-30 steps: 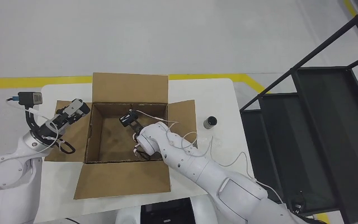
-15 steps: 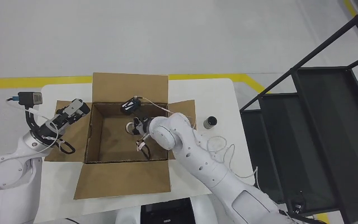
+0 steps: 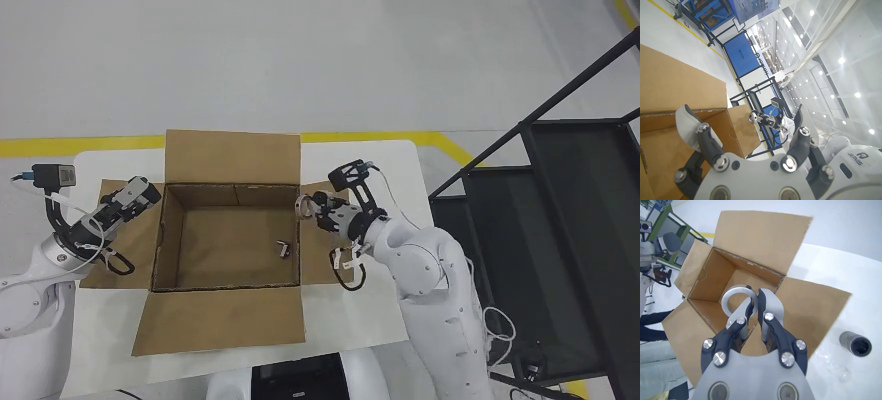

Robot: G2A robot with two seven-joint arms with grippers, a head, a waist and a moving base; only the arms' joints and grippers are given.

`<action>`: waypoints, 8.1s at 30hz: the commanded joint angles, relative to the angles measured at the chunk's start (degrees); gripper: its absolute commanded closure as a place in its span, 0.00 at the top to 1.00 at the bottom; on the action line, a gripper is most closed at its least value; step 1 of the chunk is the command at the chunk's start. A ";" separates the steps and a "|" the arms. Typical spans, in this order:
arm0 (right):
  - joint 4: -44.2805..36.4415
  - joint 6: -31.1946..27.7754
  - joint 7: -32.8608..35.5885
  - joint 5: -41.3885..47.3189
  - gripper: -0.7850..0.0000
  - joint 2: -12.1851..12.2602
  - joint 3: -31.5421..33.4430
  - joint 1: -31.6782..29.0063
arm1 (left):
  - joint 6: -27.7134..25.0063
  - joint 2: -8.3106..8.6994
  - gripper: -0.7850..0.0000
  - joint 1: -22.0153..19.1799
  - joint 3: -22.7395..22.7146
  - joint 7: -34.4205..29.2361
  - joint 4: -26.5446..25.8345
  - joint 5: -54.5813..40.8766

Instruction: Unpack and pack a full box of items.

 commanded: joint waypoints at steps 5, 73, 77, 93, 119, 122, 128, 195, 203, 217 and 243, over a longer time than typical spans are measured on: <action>-0.13 -1.50 -2.43 3.48 0.00 0.25 1.08 -1.73 | 0.00 0.00 1.00 0.00 0.00 0.00 0.00 0.00; 28.54 17.71 -14.35 -30.75 0.00 4.57 11.27 -0.14 | 0.00 0.00 1.00 0.00 0.00 0.00 0.00 0.00; 30.32 18.97 -14.47 -31.20 0.00 4.63 10.97 0.62 | 0.00 0.00 1.00 0.00 0.00 0.00 0.00 0.00; 28.37 21.90 -14.13 -28.32 1.00 4.77 10.79 0.55 | 0.00 0.00 1.00 0.00 0.00 0.00 0.00 0.00; -13.95 0.46 1.10 11.78 1.00 6.01 3.79 -9.85 | 0.00 0.00 1.00 0.00 0.00 0.00 0.00 0.00; -12.23 0.47 5.18 10.02 1.00 6.19 -2.07 -7.41 | 0.00 0.00 1.00 0.00 0.00 0.00 0.00 0.00; -4.00 3.36 2.94 4.79 1.00 5.86 -11.34 -0.27 | 0.00 0.00 1.00 0.00 0.00 0.00 0.00 0.00; 25.85 39.31 -0.70 8.85 1.00 0.02 -34.89 23.13 | 0.00 0.00 1.00 0.00 0.00 0.00 0.00 0.00; 25.85 39.31 -0.70 8.85 1.00 0.02 -34.89 23.13 | 2.24 0.34 1.00 0.73 -1.85 2.09 -0.63 6.37; 32.86 49.76 -3.46 7.20 1.00 -1.88 -38.18 25.41 | 0.88 0.63 1.00 1.88 -1.28 -0.31 -1.73 4.58; 45.30 49.44 -11.12 14.55 1.00 -7.41 -41.68 30.56 | 0.88 0.63 1.00 1.88 -1.28 -0.31 -1.73 4.58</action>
